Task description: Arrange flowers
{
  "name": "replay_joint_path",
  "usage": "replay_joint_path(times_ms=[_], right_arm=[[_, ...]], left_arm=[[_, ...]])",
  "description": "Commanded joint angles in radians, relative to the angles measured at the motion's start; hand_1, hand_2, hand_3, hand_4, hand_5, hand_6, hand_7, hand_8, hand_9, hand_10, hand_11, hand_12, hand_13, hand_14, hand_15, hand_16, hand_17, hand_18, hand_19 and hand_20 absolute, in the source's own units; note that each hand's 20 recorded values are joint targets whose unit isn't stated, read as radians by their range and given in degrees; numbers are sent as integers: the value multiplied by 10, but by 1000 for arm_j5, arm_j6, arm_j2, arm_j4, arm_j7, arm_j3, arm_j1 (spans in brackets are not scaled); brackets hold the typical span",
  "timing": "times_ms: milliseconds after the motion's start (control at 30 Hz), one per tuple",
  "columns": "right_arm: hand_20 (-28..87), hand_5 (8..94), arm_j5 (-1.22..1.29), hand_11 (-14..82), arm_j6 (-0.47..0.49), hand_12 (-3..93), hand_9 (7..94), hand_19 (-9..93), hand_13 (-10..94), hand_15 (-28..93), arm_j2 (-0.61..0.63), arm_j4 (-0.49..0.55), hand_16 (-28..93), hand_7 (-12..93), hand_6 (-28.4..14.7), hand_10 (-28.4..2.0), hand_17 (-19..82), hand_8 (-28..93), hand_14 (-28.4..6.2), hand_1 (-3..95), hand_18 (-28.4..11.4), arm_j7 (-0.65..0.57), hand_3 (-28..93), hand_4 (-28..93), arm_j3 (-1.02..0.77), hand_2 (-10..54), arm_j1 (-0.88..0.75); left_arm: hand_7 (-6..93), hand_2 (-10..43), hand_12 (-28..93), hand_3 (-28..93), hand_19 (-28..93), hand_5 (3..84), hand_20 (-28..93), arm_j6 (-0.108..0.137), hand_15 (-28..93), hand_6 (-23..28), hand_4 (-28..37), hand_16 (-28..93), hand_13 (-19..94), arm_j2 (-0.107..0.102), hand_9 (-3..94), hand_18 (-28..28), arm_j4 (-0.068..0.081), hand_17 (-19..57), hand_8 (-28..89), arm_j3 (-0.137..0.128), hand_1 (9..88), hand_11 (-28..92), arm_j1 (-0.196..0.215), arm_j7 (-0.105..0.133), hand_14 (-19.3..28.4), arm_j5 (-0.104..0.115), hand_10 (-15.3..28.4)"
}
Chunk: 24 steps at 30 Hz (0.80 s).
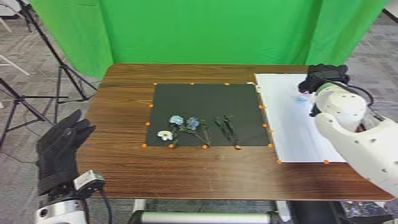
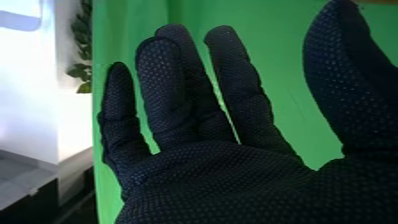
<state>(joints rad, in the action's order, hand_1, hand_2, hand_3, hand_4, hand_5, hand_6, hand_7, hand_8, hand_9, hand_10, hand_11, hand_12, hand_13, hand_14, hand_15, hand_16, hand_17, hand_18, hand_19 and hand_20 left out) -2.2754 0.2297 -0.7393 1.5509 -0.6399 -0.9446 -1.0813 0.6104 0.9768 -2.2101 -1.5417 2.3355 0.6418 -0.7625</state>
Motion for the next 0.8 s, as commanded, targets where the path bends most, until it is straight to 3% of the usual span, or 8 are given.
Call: replay_joint_path(times_ms=[33,333,633,800], right_arm=[[344,503,-23,289,30,190,503,664,454,825,-57,-45,198,213,-74,-214,48,-116,-201,294,-270,0,860,-256,-12,-71,-29],[347,505,-28,288,47,191,504,664,460,831,-88,-83,201,206,-75,-214,48,-116,-199,293,-270,5,859,-255,-31,-69,-42],[348,508,-37,289,61,190,509,663,472,840,-101,-120,204,198,-76,-210,48,-114,-193,297,-270,9,858,-257,-43,-69,-46],[348,543,-43,314,45,192,556,663,493,841,-101,-134,208,209,-65,-188,54,-118,-183,309,-266,2,853,-263,-42,-67,-49]], left_arm=[[160,32,76,820,568,435,179,-6,694,128,-179,-190,270,2,357,230,2,-80,-104,2,266,428,5,0,283,4,211],[161,33,76,820,568,435,179,-21,694,128,-181,-190,271,13,357,230,5,-80,-104,0,267,428,-6,-21,283,-11,212],[161,34,76,820,568,435,179,-22,695,128,-179,-190,271,16,357,230,3,-80,-105,-3,268,429,-5,-19,283,-12,212],[162,34,76,820,568,435,179,-19,695,128,-178,-190,271,15,357,230,1,-80,-105,-3,268,429,-4,-19,283,-11,211]])
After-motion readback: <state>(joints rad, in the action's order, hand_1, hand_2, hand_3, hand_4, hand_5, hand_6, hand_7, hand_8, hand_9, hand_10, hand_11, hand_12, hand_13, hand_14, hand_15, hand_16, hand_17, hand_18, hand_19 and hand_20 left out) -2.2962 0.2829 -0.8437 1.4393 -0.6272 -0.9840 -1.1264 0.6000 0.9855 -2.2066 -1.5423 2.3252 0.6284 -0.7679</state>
